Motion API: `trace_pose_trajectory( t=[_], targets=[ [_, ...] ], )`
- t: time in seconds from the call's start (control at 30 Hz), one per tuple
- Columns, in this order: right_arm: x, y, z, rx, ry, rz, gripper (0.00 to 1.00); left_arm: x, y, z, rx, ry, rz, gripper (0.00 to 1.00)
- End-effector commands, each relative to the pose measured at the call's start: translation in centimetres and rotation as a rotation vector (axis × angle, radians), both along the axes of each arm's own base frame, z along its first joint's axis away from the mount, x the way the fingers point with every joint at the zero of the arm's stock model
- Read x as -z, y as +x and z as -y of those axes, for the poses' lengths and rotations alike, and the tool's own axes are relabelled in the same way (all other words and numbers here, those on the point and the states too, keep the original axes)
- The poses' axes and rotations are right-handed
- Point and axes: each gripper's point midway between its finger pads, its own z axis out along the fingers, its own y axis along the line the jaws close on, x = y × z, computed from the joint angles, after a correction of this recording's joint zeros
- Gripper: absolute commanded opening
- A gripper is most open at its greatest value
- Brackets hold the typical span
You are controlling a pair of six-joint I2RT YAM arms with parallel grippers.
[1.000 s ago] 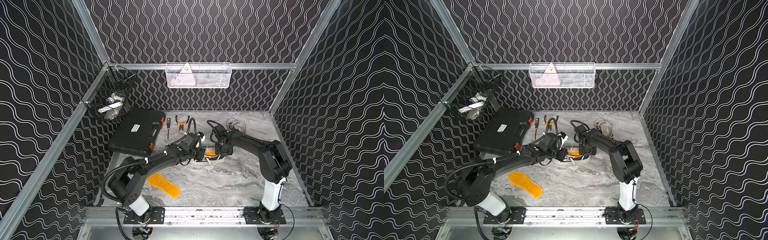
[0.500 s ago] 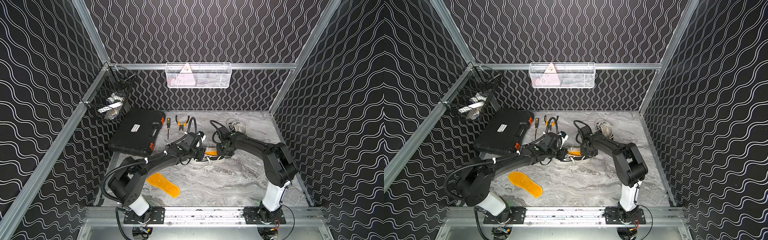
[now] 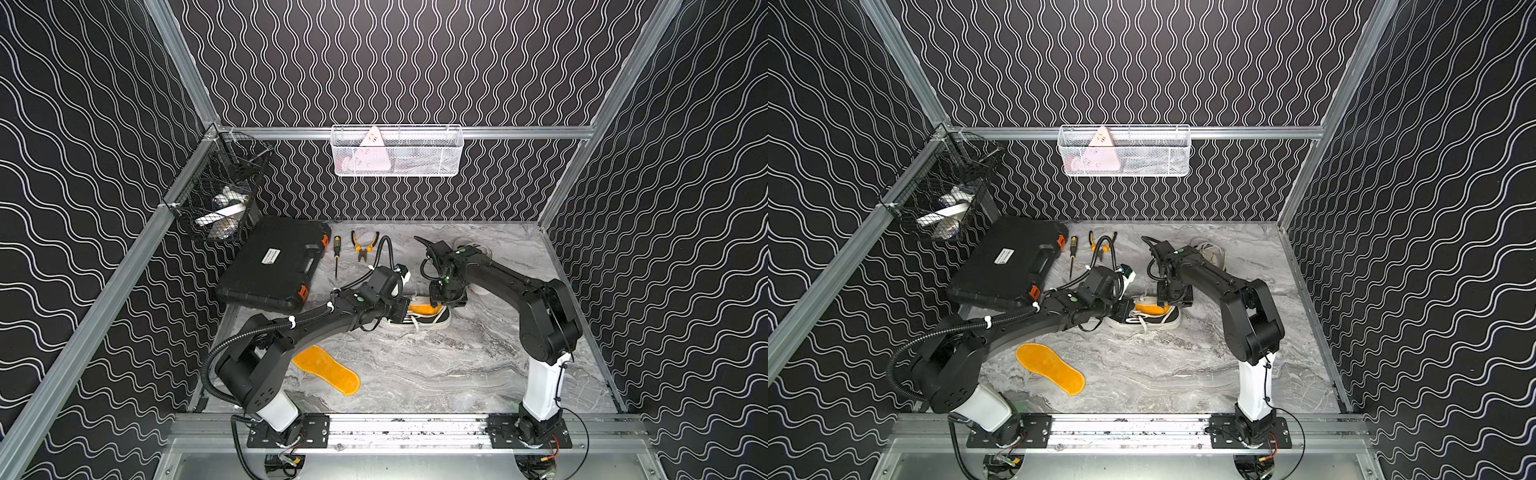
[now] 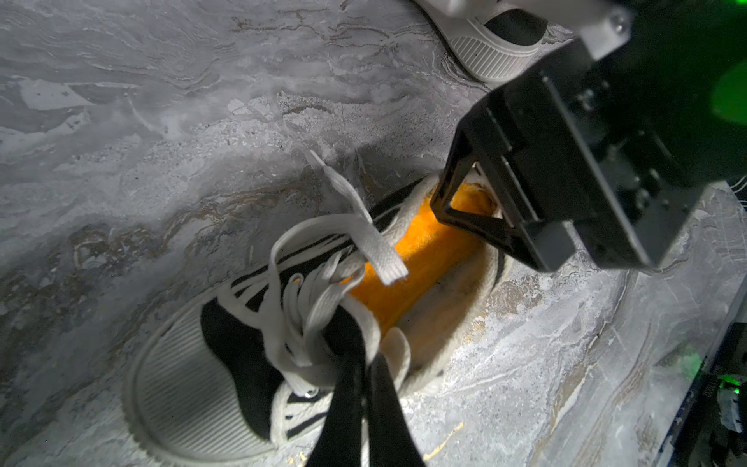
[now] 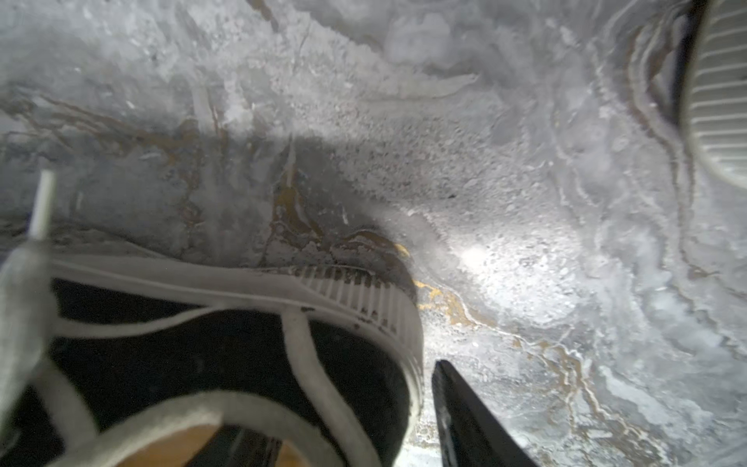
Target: Insert the insole into the shoe
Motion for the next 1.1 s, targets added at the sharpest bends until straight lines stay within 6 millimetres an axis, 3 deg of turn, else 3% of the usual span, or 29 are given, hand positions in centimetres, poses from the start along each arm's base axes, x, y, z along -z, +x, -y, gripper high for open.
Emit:
trace_pose_trajectory(
  t=[0.0,0.23,0.37,0.53,0.67,0.83,1.07],
  targets=[
    [0.4,-0.3,1.1,-0.010,-0.063,-0.015,0.60,0.2,-0.2,-0.4,0.001,0.019,-0.001,0.00],
    [1.6,0.3,4.5,-0.059,-0.265,0.026,0.53,0.1,-0.2,-0.4,0.003,0.016,0.004,0.00],
    [2.8,-0.8,5.5,-0.095,-0.313,-0.023,0.43,0.0,-0.2,-0.4,0.002,0.015,0.008,0.00],
    [2.9,-2.5,4.3,-0.110,-0.226,-0.082,0.40,-0.2,0.0,-0.4,0.002,0.021,0.015,0.00],
    [0.4,-1.0,2.7,-0.089,-0.146,-0.020,0.52,0.1,-0.1,-0.3,0.003,0.019,0.004,0.00],
    [-0.4,0.1,3.0,-0.104,-0.189,-0.002,0.55,0.2,0.0,-0.1,0.008,0.020,0.000,0.00],
    [1.6,-1.0,5.1,-0.135,-0.297,-0.041,0.39,0.2,0.0,-0.1,0.011,0.020,0.001,0.00]
  ],
)
